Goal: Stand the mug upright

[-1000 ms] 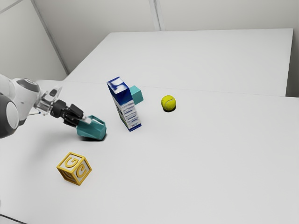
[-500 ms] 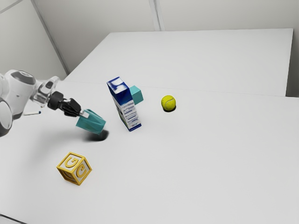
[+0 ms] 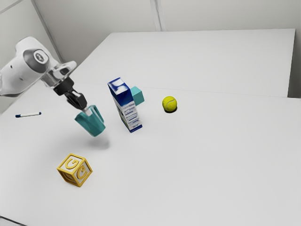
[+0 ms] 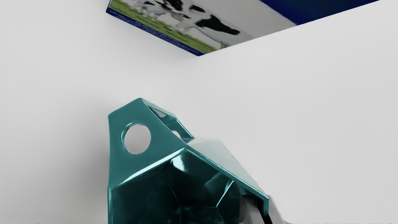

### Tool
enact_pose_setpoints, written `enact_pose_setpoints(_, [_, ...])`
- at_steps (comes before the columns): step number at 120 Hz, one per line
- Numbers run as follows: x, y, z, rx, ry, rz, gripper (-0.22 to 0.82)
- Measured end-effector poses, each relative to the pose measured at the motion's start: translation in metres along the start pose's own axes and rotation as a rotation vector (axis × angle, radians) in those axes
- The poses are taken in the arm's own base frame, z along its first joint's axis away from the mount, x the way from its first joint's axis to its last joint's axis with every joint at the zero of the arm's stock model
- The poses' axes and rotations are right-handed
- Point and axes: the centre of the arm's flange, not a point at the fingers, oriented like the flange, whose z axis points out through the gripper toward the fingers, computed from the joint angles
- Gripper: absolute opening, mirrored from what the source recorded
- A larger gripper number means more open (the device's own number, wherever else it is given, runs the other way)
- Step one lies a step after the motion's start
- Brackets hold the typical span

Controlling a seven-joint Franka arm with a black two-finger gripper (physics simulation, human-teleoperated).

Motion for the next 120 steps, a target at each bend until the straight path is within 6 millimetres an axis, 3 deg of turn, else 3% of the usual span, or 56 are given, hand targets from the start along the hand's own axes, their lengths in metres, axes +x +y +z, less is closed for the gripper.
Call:
enact_pose_setpoints(24, [0.017,0.033,0.032,0.181,-0.09,0.015,-0.18])
enact_pose_setpoints(64, [0.021,0.07,0.078,0.355,-0.071,-0.019,-0.18])
enact_pose_setpoints(90, [0.019,0.074,0.107,0.396,-0.014,-0.066,-0.18])
enact_pose_setpoints(115, [0.016,0.068,0.118,0.411,0.023,-0.127,-0.18])
enact_pose_setpoints(120, [0.016,0.068,0.119,0.411,0.028,-0.138,-0.14])
